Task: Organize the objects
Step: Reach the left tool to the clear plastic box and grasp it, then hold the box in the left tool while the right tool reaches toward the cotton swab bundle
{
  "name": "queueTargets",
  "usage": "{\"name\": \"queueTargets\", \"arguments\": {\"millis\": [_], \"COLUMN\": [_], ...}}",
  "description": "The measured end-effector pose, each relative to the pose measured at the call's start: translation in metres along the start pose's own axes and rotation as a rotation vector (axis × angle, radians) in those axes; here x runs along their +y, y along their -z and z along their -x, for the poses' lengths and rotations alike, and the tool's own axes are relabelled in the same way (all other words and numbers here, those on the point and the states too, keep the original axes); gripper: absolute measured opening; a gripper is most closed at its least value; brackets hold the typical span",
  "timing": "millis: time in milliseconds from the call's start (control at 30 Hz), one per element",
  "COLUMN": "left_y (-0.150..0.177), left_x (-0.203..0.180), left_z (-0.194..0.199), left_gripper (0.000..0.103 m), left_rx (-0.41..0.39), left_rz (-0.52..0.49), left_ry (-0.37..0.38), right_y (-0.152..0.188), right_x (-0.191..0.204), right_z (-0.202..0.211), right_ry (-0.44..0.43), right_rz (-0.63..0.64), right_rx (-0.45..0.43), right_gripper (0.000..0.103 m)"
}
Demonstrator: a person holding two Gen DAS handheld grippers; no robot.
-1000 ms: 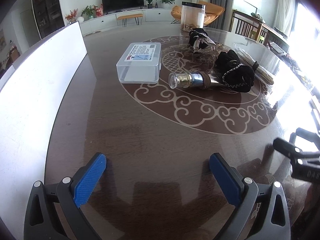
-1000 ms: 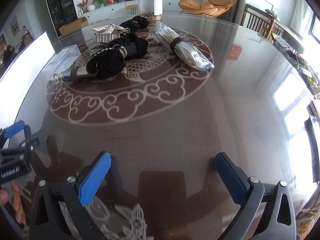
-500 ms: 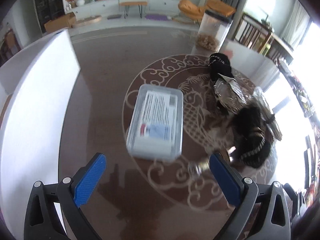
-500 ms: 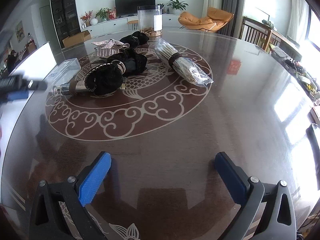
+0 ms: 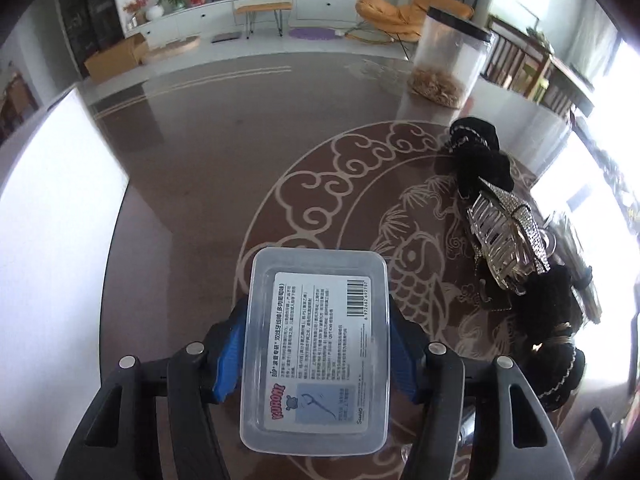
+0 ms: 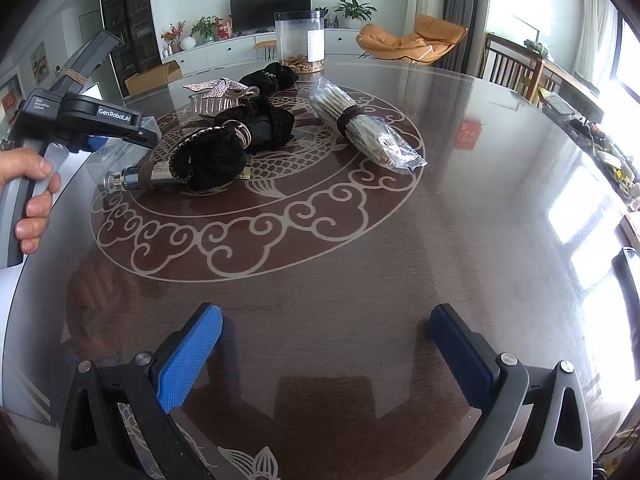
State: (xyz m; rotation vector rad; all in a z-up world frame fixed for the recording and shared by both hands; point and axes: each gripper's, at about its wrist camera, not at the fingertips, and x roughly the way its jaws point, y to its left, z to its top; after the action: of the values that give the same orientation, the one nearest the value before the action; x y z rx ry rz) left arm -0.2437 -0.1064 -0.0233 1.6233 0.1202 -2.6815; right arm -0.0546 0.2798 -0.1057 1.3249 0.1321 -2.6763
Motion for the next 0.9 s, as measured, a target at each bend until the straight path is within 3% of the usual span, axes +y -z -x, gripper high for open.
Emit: {"name": "queueTargets", "arguments": {"millis": [100, 233, 333, 500, 533, 600, 633, 900], "left_y": [0.023, 0.079, 0.122, 0.163, 0.167, 0.169, 0.171, 0.166], "left_x": [0.010, 0.012, 0.008, -0.007, -0.010, -0.015, -0.019, -0.022], "left_z": [0.010, 0.035, 0.053, 0.074, 0.075, 0.073, 0.072, 0.057], "left_gripper": [0.061, 0.061, 0.061, 0.061, 0.064, 0.080, 0.100, 0.103], "left_rx": [-0.020, -0.060, -0.090, -0.093, -0.094, -0.089, -0.079, -0.098], "left_rz": [0.022, 0.039, 0.014, -0.033, -0.042, -0.063, -0.079, -0.087], "left_ry": [-0.047, -0.083, -0.092, -0.056, -0.052, -0.037, -0.035, -0.022], "right_y": [0.000, 0.000, 0.000, 0.000, 0.000, 0.000, 0.000, 0.000], "right_x": [0.000, 0.000, 0.000, 0.000, 0.000, 0.000, 0.000, 0.000], "right_z": [0.000, 0.000, 0.000, 0.000, 0.000, 0.000, 0.000, 0.000], "right_ry": [0.000, 0.000, 0.000, 0.000, 0.000, 0.000, 0.000, 0.001], "right_rz": [0.000, 0.000, 0.000, 0.000, 0.000, 0.000, 0.000, 0.000], "right_rx": [0.000, 0.000, 0.000, 0.000, 0.000, 0.000, 0.000, -0.001], "right_gripper": [0.103, 0.103, 0.103, 0.103, 0.103, 0.103, 0.103, 0.103]}}
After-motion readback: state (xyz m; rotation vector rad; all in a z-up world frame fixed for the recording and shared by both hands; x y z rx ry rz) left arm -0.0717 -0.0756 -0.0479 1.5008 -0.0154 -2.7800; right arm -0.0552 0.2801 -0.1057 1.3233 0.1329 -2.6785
